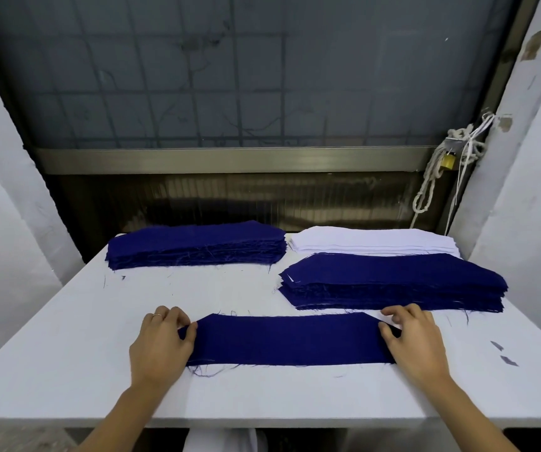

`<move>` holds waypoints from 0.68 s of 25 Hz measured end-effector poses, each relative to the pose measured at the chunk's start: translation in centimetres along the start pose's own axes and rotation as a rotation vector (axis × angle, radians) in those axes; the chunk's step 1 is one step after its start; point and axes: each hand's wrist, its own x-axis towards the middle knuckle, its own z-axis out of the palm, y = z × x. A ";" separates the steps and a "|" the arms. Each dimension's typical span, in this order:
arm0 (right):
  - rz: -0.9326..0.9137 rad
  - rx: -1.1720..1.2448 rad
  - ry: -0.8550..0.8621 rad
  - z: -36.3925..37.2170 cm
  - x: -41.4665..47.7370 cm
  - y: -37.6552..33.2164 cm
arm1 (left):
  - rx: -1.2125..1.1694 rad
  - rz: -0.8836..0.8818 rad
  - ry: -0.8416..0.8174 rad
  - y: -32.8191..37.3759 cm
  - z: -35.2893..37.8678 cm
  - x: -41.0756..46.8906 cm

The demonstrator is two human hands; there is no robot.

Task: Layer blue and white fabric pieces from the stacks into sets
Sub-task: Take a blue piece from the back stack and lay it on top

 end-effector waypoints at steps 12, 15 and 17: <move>-0.069 -0.056 -0.061 -0.6 -0.9 -1.2 | 0.132 0.131 -0.117 0.4 0.2 -0.1; -0.086 0.100 -0.108 -1.2 -1.3 -1.3 | -0.174 0.057 -0.215 0.3 -0.2 -0.4; -0.111 0.188 -0.089 -1.6 -1.6 -1.3 | -0.468 -0.039 -0.323 0.1 -1.3 -0.2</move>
